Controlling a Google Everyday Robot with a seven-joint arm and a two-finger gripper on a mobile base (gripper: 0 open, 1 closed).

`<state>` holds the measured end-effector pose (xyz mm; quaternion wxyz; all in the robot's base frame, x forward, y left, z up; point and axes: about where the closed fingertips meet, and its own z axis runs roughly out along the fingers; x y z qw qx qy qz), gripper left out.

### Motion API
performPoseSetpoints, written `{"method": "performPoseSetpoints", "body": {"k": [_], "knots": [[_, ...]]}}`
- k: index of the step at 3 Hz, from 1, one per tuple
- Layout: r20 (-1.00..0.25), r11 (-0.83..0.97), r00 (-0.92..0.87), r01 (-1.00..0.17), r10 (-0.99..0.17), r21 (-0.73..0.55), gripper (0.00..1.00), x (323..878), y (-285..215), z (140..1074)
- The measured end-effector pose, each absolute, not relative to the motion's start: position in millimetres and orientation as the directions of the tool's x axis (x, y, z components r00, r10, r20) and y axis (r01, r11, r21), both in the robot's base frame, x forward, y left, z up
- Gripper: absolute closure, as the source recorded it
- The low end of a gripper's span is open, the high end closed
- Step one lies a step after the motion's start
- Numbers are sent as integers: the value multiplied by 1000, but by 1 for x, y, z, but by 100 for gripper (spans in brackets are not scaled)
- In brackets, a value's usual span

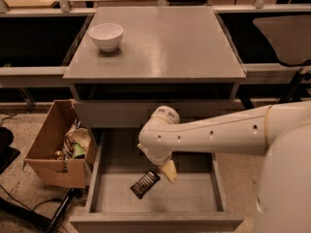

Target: Pick rxbar chocolate from middle drawer and place on counter

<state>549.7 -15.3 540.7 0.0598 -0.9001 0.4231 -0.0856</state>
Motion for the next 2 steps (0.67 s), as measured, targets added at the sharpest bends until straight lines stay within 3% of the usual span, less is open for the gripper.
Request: {"method": "performPoseSetpoints", "body": {"k": [2], "knots": [[125, -689, 679, -699, -724, -190, 0, 573, 3, 439]]}}
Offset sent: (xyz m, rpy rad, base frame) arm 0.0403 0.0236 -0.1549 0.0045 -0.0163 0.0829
